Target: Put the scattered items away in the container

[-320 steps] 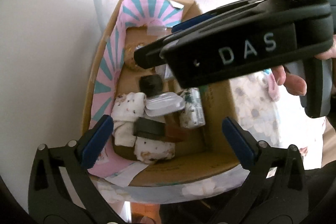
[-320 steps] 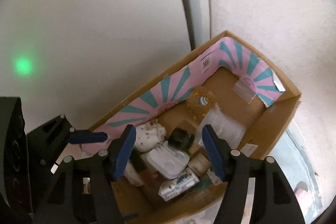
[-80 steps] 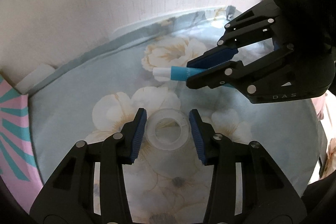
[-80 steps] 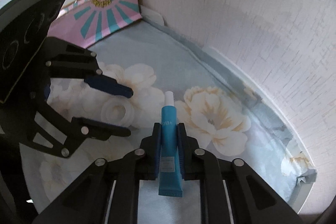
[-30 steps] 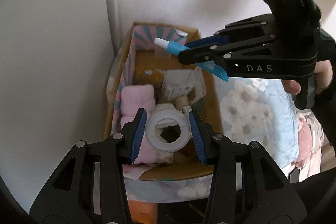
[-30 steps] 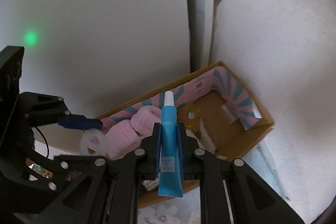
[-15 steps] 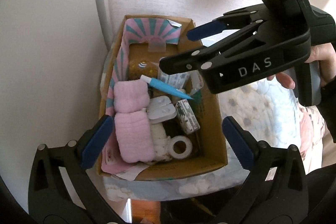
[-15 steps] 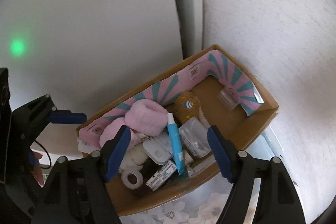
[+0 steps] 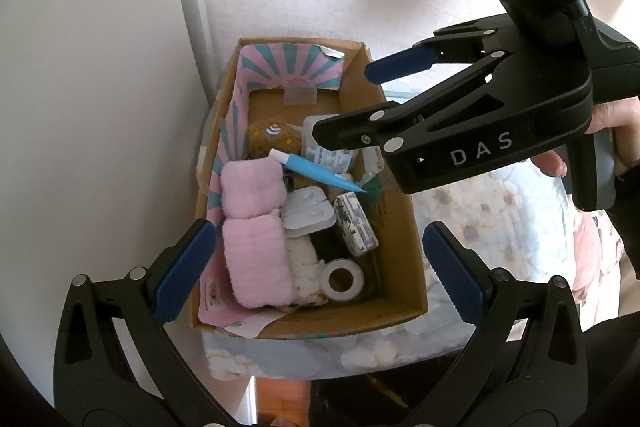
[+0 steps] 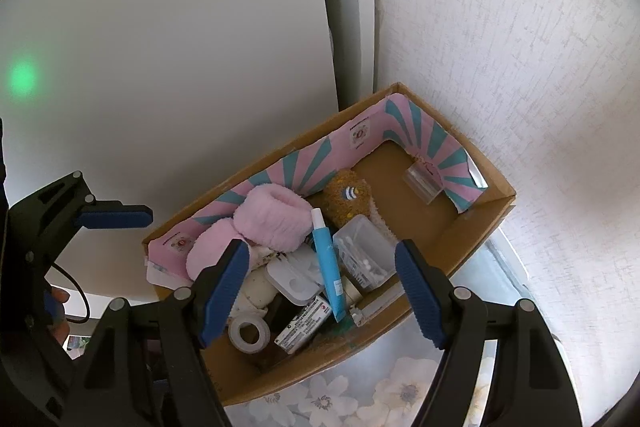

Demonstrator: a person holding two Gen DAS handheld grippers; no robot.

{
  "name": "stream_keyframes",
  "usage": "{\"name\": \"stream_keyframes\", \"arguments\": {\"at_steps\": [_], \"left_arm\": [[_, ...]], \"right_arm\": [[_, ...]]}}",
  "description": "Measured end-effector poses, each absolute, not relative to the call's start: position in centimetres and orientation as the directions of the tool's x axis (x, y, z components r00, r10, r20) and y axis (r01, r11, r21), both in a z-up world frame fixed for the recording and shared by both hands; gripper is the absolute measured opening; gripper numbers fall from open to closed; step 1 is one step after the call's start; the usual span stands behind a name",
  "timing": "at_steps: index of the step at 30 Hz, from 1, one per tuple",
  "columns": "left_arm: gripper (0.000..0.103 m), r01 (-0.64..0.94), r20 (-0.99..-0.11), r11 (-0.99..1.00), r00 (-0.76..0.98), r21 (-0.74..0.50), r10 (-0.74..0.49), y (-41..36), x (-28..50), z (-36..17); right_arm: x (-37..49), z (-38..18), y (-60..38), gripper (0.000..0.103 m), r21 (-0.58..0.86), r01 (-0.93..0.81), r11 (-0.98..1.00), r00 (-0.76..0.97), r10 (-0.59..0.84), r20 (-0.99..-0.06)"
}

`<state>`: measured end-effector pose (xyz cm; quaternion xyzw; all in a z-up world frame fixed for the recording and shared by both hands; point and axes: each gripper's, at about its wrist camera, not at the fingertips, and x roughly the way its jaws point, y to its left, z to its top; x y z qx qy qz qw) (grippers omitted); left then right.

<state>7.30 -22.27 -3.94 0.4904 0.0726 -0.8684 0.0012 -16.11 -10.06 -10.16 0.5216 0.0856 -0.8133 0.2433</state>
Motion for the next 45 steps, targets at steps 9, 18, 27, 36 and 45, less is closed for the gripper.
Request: {"name": "stream_keyframes", "arguments": {"at_steps": [9, 18, 27, 36, 45], "left_arm": [[0.103, 0.074, -0.857, -0.991, -0.512, -0.112, 0.059, -22.0, 7.7, -3.8], [0.103, 0.080, -0.856, -0.991, -0.514, -0.105, 0.049, -22.2, 8.2, -3.5], [0.103, 0.111, -0.865, -0.991, -0.501, -0.079, 0.013, -22.0, 7.8, -1.7], [0.103, 0.120, -0.832, -0.991, -0.554, -0.050, -0.025, -19.9, 6.1, 1.9], [0.103, 0.137, -0.812, -0.990, -0.580, -0.010, -0.072, -16.6, 4.5, 3.3]], "right_arm": [[-16.0, -9.7, -9.9, 0.071, 0.107, 0.485, -0.868, -0.346, -0.302, -0.888], [-15.4, -8.8, -9.9, 0.071, 0.103, 0.461, -0.882, -0.362, -0.292, -0.885], [-12.3, -5.5, -6.8, 0.071, 0.085, 0.289, -0.953, -0.438, -0.211, -0.874], [-6.7, -1.2, -0.7, 0.071, 0.011, -0.011, -1.000, -0.552, -0.003, -0.834], [-0.9, 0.1, 5.3, 0.071, 0.065, -0.280, -0.958, -0.577, 0.113, -0.809]]}}
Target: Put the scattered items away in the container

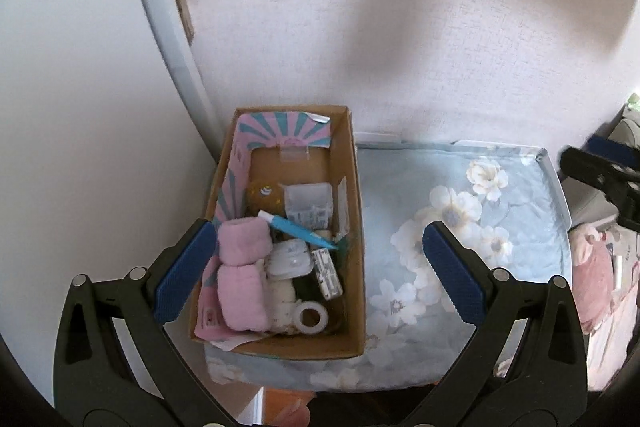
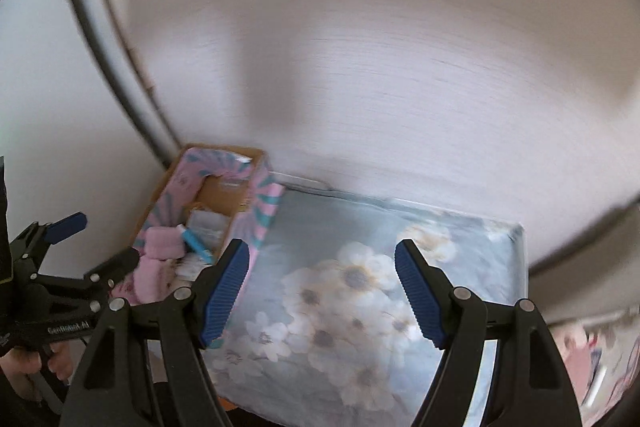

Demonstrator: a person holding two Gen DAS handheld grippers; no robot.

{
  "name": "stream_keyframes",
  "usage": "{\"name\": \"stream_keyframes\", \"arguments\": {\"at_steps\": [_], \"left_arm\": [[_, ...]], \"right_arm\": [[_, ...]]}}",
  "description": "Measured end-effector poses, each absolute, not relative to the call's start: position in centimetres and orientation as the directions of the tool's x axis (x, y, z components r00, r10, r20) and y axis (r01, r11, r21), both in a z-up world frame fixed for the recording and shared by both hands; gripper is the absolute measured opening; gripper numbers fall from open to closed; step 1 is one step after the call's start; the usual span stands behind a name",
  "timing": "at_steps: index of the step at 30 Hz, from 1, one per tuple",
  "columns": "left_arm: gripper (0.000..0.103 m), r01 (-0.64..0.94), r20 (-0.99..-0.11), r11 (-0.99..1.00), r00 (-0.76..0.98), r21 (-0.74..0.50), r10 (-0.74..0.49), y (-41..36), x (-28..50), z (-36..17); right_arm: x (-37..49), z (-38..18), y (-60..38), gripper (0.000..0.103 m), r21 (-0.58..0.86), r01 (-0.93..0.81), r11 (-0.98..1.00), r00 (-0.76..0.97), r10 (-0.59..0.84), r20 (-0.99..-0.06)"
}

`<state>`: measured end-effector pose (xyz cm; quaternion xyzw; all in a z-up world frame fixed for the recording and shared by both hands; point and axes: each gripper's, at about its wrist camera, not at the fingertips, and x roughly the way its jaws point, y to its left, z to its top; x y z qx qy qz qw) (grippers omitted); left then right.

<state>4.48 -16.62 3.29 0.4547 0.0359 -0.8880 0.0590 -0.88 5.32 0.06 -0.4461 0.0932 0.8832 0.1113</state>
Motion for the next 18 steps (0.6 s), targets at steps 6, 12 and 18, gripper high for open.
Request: {"name": "stream_keyframes", "arguments": {"at_steps": [6, 12, 18], "left_arm": [[0.103, 0.137, -0.808, -0.990, -0.587, -0.030, -0.057, -15.2, 4.1, 3.6], [0.103, 0.111, -0.799, -0.993, -0.600, -0.035, -0.039, -13.5, 4.6, 4.1], [0.103, 0.093, -0.797, -0.995, -0.604, -0.035, -0.028, -12.7, 5.3, 4.4]], "right_arm": [[2.2, 0.3, 6.3, 0.071, 0.052, -0.385, -0.921, -0.574, 0.195, -0.795], [4.5, 0.0, 6.5, 0.071, 0.045, -0.441, -0.896, -0.567, 0.239, -0.788], [6.0, -0.7, 6.8, 0.071, 0.038, -0.475, -0.879, -0.549, 0.262, -0.794]]}}
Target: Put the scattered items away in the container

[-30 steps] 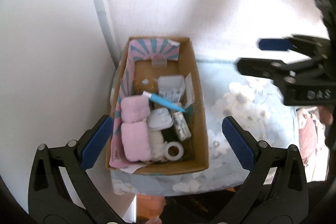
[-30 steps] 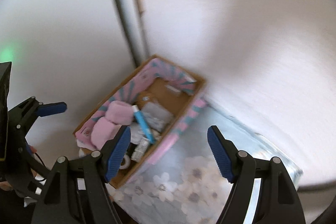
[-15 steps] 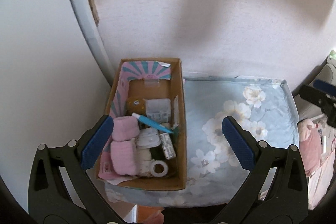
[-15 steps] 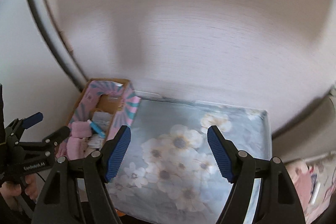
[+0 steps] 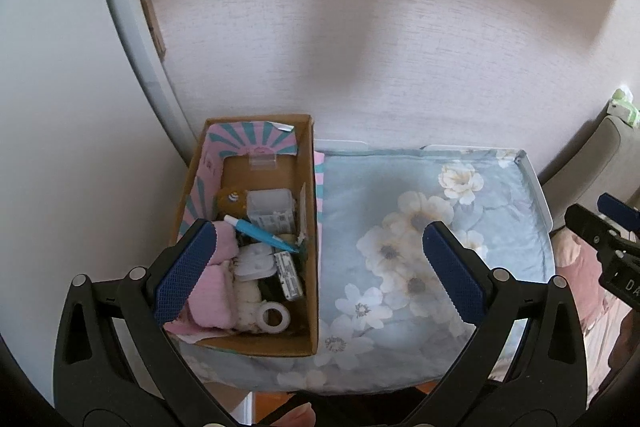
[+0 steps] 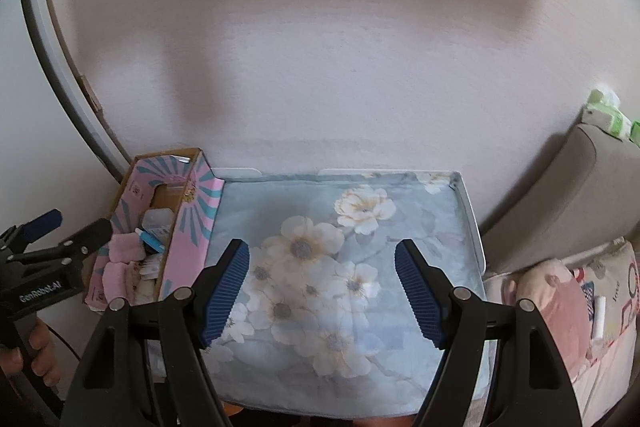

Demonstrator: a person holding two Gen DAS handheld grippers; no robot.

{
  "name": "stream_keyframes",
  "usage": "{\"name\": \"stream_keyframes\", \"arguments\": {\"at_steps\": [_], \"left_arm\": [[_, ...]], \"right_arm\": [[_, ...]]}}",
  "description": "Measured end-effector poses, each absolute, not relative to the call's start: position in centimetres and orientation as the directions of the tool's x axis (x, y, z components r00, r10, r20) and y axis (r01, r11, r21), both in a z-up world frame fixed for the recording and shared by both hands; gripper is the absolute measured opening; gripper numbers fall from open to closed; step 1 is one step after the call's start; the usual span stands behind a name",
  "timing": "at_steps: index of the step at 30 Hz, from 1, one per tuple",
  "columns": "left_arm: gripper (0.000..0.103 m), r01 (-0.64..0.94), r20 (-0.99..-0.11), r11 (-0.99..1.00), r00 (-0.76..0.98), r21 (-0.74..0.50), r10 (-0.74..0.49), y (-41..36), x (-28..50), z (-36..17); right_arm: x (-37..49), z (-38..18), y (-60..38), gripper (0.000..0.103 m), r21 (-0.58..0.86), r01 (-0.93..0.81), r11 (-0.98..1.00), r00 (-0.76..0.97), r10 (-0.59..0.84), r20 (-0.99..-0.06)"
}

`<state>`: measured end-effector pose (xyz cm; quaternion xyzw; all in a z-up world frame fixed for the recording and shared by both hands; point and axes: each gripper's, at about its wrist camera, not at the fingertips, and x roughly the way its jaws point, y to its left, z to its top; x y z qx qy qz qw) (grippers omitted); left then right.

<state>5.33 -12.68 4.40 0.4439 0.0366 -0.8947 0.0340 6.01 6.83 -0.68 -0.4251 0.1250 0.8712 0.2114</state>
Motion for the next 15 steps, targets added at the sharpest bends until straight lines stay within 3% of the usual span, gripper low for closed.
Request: {"name": "stream_keyframes", "arguments": {"at_steps": [15], "left_arm": [[0.103, 0.088, -0.790, -0.996, -0.613, -0.034, -0.027, -12.67, 5.88, 4.28]], "right_arm": [[6.29, -1.13, 6.53, 0.071, 0.030, -0.479, -0.877, -0.552, 0.274, -0.787]]}}
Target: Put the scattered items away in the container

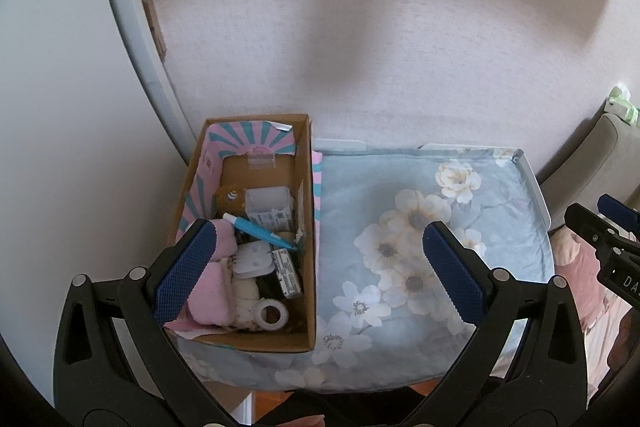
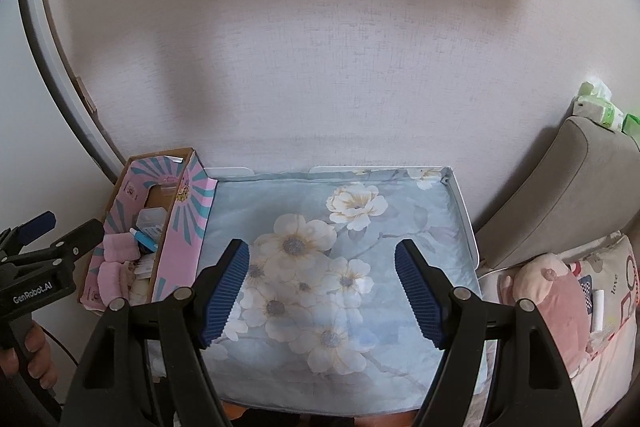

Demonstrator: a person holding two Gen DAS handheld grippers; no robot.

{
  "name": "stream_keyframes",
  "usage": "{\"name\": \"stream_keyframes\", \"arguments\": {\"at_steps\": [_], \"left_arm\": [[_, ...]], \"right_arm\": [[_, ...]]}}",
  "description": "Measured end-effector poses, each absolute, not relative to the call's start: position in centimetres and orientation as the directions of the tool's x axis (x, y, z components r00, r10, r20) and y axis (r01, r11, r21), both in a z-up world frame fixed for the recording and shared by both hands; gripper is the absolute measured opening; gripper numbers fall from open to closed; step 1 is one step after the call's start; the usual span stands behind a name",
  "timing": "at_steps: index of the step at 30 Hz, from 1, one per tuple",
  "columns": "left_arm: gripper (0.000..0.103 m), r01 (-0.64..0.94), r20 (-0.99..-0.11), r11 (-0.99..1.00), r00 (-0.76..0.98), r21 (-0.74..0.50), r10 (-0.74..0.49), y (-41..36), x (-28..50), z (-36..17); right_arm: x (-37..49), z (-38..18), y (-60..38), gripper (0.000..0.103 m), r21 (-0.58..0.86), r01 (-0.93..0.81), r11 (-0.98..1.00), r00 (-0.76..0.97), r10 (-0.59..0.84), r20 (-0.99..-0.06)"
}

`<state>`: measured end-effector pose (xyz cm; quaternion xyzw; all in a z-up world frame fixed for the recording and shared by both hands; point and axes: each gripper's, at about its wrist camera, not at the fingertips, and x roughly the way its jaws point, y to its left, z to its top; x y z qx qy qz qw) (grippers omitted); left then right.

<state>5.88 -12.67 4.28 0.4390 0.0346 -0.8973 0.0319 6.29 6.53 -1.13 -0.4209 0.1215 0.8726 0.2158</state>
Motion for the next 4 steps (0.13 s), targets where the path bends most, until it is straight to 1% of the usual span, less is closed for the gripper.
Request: {"name": "stream_keyframes", "arguments": {"at_steps": [4], "left_arm": [[0.103, 0.089, -0.791, -0.996, -0.611, -0.029, -0.031, -12.64, 5.77, 4.17]], "right_arm": [[6.25, -1.00, 6.64, 0.071, 0.026, -0.476, -0.879, -0.552, 0.276, -0.787]]}}
